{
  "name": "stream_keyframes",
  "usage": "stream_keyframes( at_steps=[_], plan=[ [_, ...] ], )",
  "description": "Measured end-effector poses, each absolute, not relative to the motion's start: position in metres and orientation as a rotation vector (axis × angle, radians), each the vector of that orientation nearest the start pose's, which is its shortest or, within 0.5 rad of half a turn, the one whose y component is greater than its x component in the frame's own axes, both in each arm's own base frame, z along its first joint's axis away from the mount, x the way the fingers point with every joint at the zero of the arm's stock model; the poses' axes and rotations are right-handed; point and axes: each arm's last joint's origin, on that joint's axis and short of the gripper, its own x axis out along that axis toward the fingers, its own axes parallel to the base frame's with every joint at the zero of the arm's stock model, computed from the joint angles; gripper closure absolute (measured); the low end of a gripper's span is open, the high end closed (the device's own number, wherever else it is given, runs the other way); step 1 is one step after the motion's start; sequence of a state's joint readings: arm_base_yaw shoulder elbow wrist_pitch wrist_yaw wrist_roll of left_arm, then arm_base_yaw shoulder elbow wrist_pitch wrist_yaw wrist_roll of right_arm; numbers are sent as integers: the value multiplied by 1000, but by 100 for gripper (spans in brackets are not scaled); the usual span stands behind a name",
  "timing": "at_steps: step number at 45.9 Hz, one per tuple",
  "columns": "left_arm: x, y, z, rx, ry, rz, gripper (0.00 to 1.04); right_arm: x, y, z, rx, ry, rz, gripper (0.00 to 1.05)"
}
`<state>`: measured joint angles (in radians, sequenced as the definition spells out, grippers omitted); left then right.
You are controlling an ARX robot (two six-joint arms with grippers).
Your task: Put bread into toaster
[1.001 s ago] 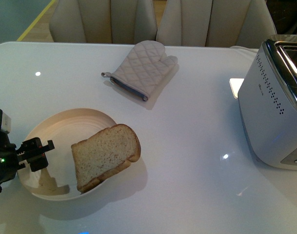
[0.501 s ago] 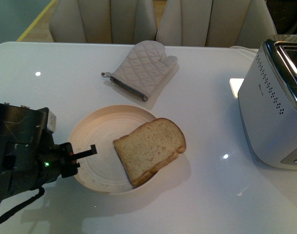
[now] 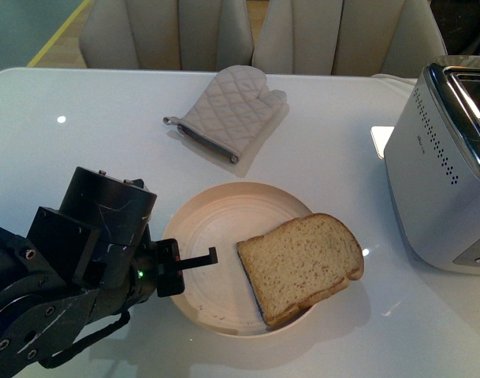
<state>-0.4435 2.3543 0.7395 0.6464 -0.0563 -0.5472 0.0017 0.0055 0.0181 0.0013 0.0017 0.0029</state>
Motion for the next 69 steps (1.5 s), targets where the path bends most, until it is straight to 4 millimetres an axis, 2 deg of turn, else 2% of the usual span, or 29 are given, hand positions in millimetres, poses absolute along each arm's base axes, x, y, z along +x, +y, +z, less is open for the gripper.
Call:
stream_keyframes(
  at_steps=[5,11,15,19,24,29,32,39,43,47,53,62,64,67,69],
  plan=[
    [279,-127,-35,-260,998,-74,68,97,0,169,3,-14,0,9],
    [278,-117,-24,-286,949,-54,53,97,0,169,3,-14,0,9],
    [279,-108,-10,-318,894,-43,42,97,0,169,3,-14,0,9],
    [279,-91,18,-366,795,-24,26,97,0,169,3,-14,0,9],
    [264,-67,61,-423,658,2,6,97,0,169,3,-14,0,9],
    [237,-44,115,-478,487,14,7,97,0,169,3,-14,0,9],
    [223,-34,138,-501,409,20,7,97,0,169,3,-14,0,9],
    [191,-17,181,-558,258,6,7,97,0,169,3,-14,0,9],
    [170,-9,197,-586,181,18,7,97,0,169,3,-14,0,9],
    [157,-7,208,-601,109,5,7,97,0,169,3,-14,0,9],
    [156,-6,208,-602,101,-1,7,97,0,169,3,-14,0,9],
    [146,-1,197,-184,5,-3,39,97,0,169,3,-14,0,9],
    [143,-1,194,-105,1,-5,50,97,0,169,3,-14,0,9],
    [139,0,190,-58,4,-3,64,97,0,169,3,-14,0,9],
    [138,0,188,-46,6,-3,70,97,0,169,3,-14,0,9]
  ],
)
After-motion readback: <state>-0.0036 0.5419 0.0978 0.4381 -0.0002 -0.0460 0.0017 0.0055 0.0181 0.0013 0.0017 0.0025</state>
